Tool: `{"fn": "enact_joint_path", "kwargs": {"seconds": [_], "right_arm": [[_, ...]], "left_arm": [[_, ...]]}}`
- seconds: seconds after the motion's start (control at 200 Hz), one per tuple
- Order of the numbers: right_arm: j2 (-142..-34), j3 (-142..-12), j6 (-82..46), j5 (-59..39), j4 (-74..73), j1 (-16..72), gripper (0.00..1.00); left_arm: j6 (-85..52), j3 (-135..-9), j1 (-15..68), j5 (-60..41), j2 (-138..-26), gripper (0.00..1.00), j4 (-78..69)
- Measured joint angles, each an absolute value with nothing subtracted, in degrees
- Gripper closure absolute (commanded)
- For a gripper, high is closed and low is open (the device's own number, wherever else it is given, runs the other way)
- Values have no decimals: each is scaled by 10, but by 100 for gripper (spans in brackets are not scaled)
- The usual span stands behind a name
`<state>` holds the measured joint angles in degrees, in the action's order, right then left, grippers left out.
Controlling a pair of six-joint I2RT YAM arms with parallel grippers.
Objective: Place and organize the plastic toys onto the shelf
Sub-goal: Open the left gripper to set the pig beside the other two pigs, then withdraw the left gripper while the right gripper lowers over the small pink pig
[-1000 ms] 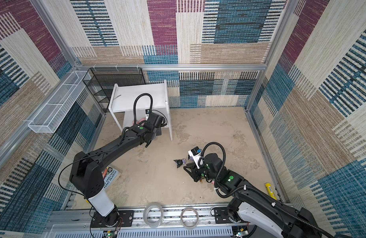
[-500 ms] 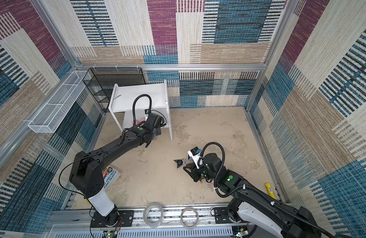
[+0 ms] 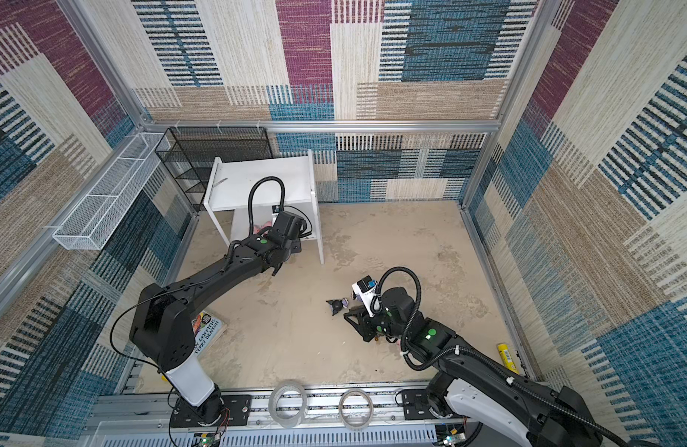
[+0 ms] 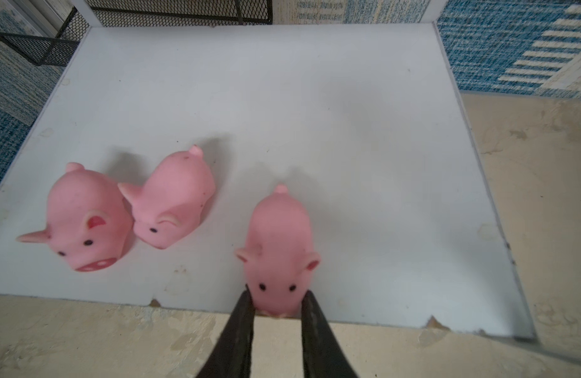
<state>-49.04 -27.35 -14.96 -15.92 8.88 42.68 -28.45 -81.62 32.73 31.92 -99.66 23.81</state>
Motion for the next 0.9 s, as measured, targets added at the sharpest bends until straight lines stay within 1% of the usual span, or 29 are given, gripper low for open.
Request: {"fn": "enact_joint_path", "kwargs": {"seconds": [0.13,0.28,0.401,0.516,0.536,0.551,0.586,0.601,0.801,0.896], "right_arm": [[-490,-274,-150,-159,89,427,73],[-490,-274,-150,-159,89,427,73],[-490,-274,-150,-159,89,427,73],[-490,-274,-150,-159,89,427,73],[-490,-274,-150,-159,89,427,73],[-490,-274,-150,-159,89,427,73],[-490,-274,-150,-159,89,427,72],[-490,-274,-150,-159,89,427,73],[-495,-274,-150,-159,89,427,71],[-503,-281,-152,-158,91,426,64]], "left_arm": [[-283,-811,327,313,-987,62,238],[-282,-802,327,303,-971,58,245],[-281,-791,327,293,-952,52,257],[-277,-781,327,291,-926,29,258],[-277,-780,327,290,-919,23,257],[-277,-778,327,289,-915,16,255],[-274,-774,327,285,-905,4,252],[-273,-771,327,283,-900,1,251],[-260,-735,328,244,-822,1,244],[-252,-721,328,224,-780,1,250]]}}
